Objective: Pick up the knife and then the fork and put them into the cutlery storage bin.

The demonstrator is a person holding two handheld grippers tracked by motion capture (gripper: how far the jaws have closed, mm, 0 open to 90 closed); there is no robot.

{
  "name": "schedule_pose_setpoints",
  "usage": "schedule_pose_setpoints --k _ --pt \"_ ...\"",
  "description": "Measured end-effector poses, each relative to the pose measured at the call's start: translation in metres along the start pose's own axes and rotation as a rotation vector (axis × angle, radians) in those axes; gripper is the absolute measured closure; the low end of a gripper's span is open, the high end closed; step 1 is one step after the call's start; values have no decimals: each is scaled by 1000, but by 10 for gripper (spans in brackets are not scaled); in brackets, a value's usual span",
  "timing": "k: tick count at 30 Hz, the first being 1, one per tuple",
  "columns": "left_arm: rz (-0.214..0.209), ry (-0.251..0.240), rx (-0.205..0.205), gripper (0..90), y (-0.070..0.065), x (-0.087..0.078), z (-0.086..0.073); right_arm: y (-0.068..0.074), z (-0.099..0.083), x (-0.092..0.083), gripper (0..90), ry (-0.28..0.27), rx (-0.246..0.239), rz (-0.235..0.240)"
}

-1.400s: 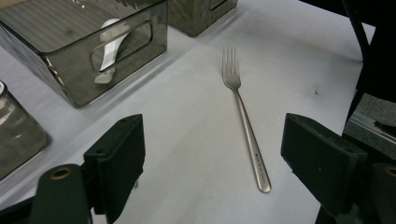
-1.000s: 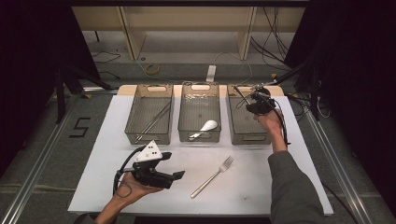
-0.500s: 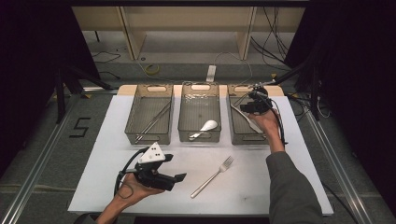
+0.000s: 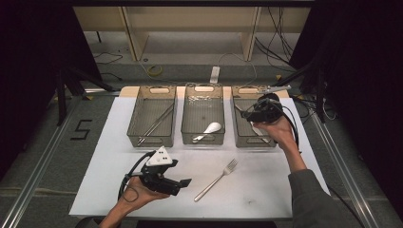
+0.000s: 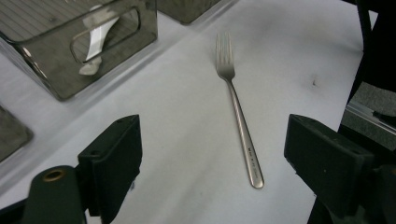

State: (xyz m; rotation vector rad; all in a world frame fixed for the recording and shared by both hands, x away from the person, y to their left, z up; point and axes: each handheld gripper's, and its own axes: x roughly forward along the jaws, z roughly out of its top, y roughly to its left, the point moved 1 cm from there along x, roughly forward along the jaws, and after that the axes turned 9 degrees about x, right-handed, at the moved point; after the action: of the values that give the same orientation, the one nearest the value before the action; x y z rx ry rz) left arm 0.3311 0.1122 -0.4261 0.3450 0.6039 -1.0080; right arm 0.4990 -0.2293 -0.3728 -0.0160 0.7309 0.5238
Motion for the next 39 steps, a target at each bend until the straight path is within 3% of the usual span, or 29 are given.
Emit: schedule_pose_setpoints --k 5,12,18,21,30,39 --pt "-5 54 0 188 -3 8 1 24 -22 -21 329 -6 -81 49" --pt "-24 187 -22 220 -4 29 3 48 -70 -46 315 -15 -128 108" --pt "-45 228 3 255 -12 43 11 51 -100 -61 310 -22 -129 128" --pt "-60 288 17 270 -15 56 12 51 -111 -63 306 -15 -124 133" --pt "-93 393 85 343 -25 85 20 52 -133 -65 284 11 -105 134" --pt "-89 423 149 456 -33 97 25 58 -143 -69 281 22 -105 146"
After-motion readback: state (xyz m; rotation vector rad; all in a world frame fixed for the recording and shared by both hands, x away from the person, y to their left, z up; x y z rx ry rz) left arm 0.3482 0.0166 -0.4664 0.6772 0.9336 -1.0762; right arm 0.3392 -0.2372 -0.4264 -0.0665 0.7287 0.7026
